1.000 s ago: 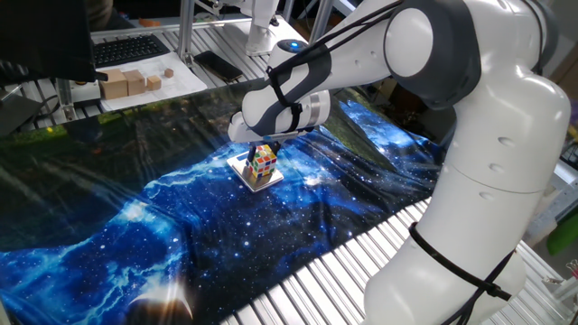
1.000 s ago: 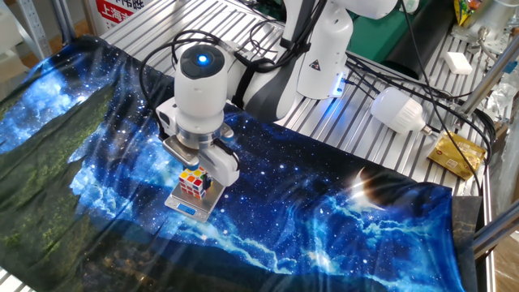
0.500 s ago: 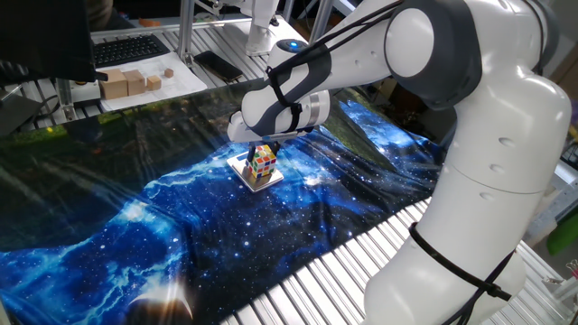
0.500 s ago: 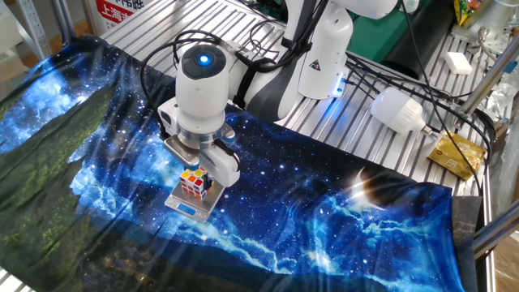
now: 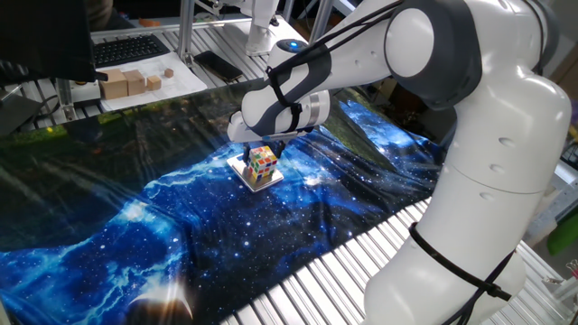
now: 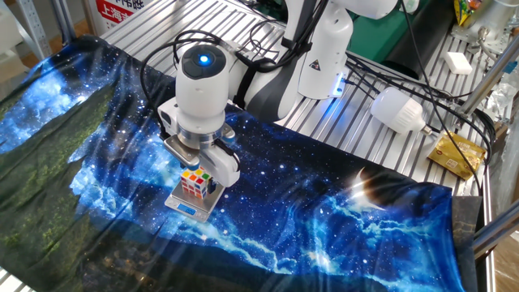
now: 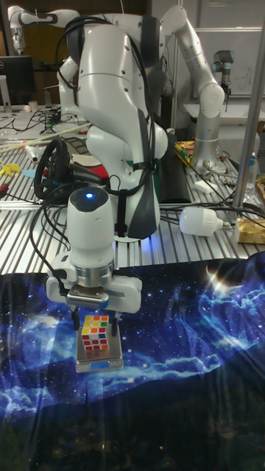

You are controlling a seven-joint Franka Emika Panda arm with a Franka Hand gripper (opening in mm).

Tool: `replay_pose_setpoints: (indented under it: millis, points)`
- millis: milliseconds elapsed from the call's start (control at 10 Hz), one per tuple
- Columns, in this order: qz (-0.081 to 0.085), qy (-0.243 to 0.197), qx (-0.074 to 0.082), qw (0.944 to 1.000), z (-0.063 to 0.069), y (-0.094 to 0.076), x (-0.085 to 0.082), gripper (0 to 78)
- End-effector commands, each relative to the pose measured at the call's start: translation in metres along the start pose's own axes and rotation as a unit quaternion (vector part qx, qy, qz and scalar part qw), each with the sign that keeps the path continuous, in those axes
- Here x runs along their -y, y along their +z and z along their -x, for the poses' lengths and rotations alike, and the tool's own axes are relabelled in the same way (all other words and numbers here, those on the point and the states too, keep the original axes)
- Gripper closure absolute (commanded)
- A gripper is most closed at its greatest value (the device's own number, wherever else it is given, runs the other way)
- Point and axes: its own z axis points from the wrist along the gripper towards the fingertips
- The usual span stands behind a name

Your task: Place the block on the scale

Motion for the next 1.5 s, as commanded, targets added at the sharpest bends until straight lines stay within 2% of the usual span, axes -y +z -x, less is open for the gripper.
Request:
replay_pose_setpoints:
  millis: [100,200,700,900,1400,1500]
  points:
    - [0.000,0.000,0.001,1.0000,0.001,-0.001,0.000,0.1]
    - [-0.002,0.012,0.002,0.9999,-0.002,-0.010,-0.006,0.1]
    - [-0.006,0.018,-0.001,0.9998,-0.003,-0.023,-0.006,0.1]
    - [-0.017,0.021,-0.001,0.9996,-0.004,-0.032,-0.006,0.1]
    - [-0.017,0.015,-0.020,0.9995,-0.007,-0.069,0.000,0.1]
    - [-0.017,0.012,-0.022,0.9995,-0.007,-0.072,0.001,0.1]
